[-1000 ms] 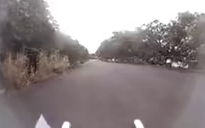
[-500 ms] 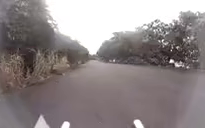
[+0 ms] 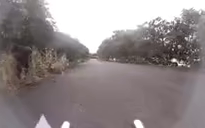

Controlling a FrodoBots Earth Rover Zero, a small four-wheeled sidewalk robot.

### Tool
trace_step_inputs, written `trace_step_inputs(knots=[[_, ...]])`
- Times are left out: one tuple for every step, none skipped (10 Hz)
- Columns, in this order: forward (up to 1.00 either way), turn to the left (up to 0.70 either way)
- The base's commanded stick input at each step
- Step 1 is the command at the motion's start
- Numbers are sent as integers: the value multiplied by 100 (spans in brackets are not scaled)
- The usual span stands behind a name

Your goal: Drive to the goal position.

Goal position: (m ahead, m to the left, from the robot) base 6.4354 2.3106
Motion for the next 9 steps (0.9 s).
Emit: trace_step_inputs(knots=[[50,0],[50,0],[50,0],[50,0],[50,0],[50,0],[50,0],[50,0],[50,0]])
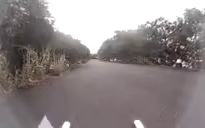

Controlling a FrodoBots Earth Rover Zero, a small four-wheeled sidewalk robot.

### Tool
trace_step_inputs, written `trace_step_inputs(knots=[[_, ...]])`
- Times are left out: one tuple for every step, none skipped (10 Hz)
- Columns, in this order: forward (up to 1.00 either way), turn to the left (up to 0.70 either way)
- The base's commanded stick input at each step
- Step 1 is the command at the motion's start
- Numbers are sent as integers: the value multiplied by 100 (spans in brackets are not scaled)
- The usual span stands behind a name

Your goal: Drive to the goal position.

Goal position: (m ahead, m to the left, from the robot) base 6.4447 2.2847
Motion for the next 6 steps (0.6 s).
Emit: trace_step_inputs(knots=[[50,0],[50,0],[50,0],[50,0],[50,0],[50,0]])
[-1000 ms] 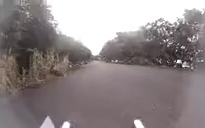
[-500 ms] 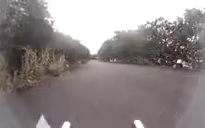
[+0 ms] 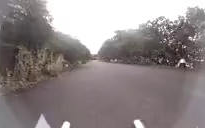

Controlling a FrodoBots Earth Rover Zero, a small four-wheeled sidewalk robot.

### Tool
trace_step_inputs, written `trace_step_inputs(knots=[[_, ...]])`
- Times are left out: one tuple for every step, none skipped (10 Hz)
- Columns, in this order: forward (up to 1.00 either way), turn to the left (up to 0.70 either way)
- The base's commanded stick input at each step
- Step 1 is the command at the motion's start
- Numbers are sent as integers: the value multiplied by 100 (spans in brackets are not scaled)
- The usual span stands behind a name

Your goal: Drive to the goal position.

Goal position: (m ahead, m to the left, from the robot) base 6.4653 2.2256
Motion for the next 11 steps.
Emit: trace_step_inputs(knots=[[50,0],[50,7],[50,17],[50,27],[50,37],[50,47],[50,46],[50,40],[50,34],[50,27],[50,21]])
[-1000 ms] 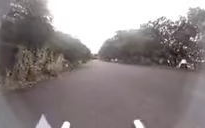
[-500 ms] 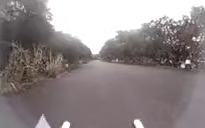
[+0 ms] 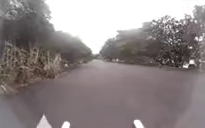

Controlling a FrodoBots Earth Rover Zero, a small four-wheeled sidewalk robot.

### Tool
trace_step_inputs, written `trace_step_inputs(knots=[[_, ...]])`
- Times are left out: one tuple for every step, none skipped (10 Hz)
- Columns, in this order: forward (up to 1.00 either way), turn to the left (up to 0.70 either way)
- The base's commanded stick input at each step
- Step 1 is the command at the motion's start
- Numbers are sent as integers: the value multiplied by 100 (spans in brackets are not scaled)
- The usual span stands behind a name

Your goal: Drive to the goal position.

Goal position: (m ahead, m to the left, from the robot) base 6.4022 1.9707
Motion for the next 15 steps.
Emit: trace_step_inputs(knots=[[50,15],[50,9],[50,3],[50,0],[50,0],[50,0],[50,0],[50,0],[50,0],[50,0],[50,0],[50,0],[50,0],[50,0],[50,0]])
